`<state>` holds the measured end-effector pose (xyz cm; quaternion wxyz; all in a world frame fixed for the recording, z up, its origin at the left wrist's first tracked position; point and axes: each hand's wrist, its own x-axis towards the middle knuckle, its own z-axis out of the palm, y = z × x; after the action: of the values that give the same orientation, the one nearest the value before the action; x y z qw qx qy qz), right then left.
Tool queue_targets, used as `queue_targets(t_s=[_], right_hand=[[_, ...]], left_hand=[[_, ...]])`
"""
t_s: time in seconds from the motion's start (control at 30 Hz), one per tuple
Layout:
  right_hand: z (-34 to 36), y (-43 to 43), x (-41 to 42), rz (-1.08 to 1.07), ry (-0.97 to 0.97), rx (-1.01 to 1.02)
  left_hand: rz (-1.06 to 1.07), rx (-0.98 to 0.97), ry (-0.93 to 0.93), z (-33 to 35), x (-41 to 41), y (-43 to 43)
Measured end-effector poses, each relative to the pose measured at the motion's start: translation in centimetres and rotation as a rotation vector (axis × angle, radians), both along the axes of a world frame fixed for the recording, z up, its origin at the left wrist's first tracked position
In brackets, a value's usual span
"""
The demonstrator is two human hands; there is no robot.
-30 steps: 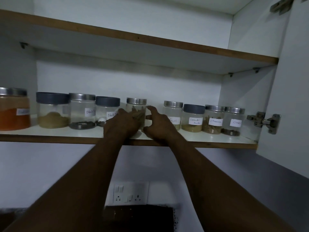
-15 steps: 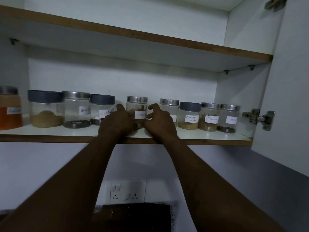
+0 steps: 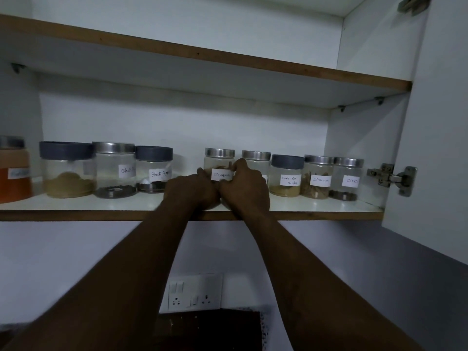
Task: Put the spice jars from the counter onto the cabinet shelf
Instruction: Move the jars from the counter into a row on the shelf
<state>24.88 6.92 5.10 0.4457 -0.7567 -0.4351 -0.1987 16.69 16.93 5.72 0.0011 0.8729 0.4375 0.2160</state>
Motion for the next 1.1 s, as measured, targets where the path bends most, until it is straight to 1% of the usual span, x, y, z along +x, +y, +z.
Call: queue_targets(t_s=[0.1,0.3,0.53,0.6,0.67,0.77,0.83,0.9,0.97,1.1], right_hand=[[0.0,0.1,0.2,-0.024,0.004,0.009],[-0.1,-0.1,0.2,-0.064,-0.031,0.025],[-0.1,-0.2,0.0,-0.138,-0.074,0.044],[-0.1,-0.2,0.0,-0.143,-0.072,0.053],[-0.1,-0.3,0.1,-0.124,-0.084,0.055],[-0.3,-0.3,0.1,-0.049,-0.162,0.051],[-0.3,-0.2,0.0,0.011,-0.258,-0.032],[-0.2,-0.1,-0.2,0.067,-0.312,-0.137],[0.1,0.3,-0.6,0.137,-0.321,-0.201],[0.2,2.6,-3.0,0.261,-0.261,-0.272]], left_hand=[[-0.008,-0.046,0.042,0.2,0.5,0.2],[-0.016,-0.083,0.056,0.3,0.7,0.4],[-0.021,-0.059,0.022,0.3,0.3,-0.2],[-0.010,-0.038,-0.042,0.2,0.1,-0.5],[-0.028,-0.009,-0.152,0.2,-0.4,-1.0],[-0.051,0.015,-0.320,0.1,-2.0,-1.7],[0.015,0.056,-0.406,-0.3,-3.7,-1.9],[0.094,0.096,-0.477,-0.9,-5.7,-1.8],[0.154,0.107,-0.517,-1.4,-7.6,-1.1],[0.197,0.059,-0.576,-1.5,-9.4,0.1]])
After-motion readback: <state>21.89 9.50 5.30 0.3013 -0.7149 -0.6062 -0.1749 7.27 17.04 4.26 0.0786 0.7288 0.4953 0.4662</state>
